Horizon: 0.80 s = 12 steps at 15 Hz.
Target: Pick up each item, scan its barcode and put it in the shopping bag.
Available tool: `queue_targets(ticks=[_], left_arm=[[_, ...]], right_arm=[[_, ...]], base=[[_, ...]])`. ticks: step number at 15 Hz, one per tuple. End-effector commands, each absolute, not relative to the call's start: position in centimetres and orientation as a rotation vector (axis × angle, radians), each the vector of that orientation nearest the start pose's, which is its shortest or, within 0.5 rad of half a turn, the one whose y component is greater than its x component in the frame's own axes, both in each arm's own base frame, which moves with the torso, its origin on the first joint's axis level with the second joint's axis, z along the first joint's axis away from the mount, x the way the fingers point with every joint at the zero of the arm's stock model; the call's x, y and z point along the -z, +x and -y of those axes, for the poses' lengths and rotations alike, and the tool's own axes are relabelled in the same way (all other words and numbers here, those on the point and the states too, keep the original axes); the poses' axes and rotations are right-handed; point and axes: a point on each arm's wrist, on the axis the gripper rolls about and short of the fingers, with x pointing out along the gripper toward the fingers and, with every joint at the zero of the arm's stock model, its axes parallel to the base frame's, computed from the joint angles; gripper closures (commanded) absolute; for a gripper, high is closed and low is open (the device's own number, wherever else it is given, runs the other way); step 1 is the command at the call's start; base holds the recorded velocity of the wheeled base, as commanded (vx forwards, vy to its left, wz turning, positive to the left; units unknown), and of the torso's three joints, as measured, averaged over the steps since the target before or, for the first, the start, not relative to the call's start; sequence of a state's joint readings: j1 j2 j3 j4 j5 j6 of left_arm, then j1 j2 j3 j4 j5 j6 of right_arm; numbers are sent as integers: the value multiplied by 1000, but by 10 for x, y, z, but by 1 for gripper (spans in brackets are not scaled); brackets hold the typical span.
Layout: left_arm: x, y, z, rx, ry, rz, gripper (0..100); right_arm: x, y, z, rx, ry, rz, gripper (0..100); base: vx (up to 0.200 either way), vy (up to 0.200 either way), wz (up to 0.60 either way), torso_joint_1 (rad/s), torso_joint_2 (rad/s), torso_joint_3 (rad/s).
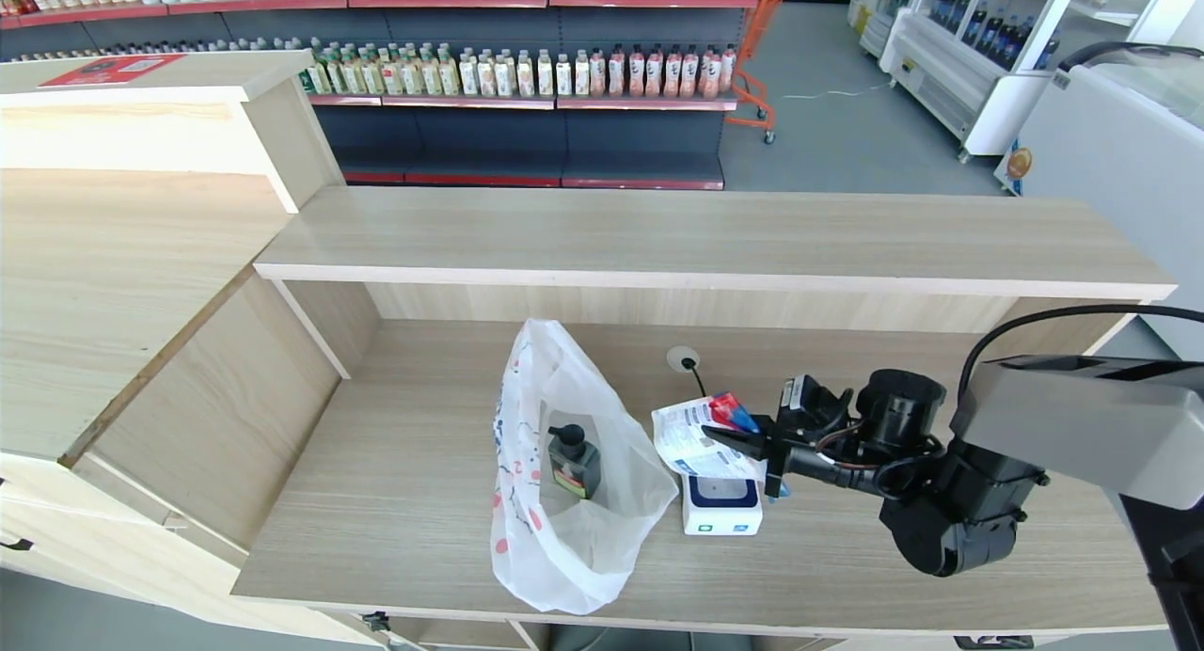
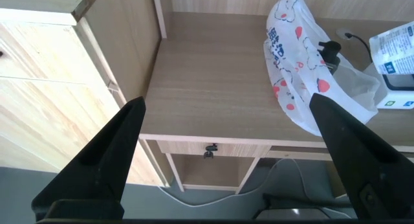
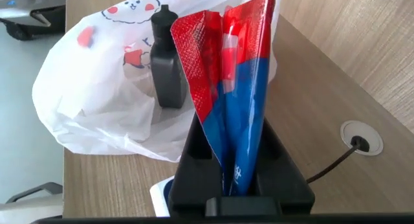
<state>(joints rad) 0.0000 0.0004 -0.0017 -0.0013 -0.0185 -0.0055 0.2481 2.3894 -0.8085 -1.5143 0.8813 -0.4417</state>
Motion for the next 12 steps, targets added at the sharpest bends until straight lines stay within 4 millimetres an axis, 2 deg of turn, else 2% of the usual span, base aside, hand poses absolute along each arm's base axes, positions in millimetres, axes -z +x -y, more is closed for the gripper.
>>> queue_targets(ticks=[1,4,12], left_arm=[[-76,-23,0,18,-6,3,0],[-76,-23,0,18,-6,3,0],[-76,-23,0,18,-6,3,0]], right_arm=[[-26,371,-114,-1126,-375,194,100],[-39,370,-114,-1121,-380,218,100],[-39,370,-113,-1117,-380,216,100]], base=[[0,0,0,0,0,0],[0,0,0,0,0,0],[0,0,0,0,0,0]])
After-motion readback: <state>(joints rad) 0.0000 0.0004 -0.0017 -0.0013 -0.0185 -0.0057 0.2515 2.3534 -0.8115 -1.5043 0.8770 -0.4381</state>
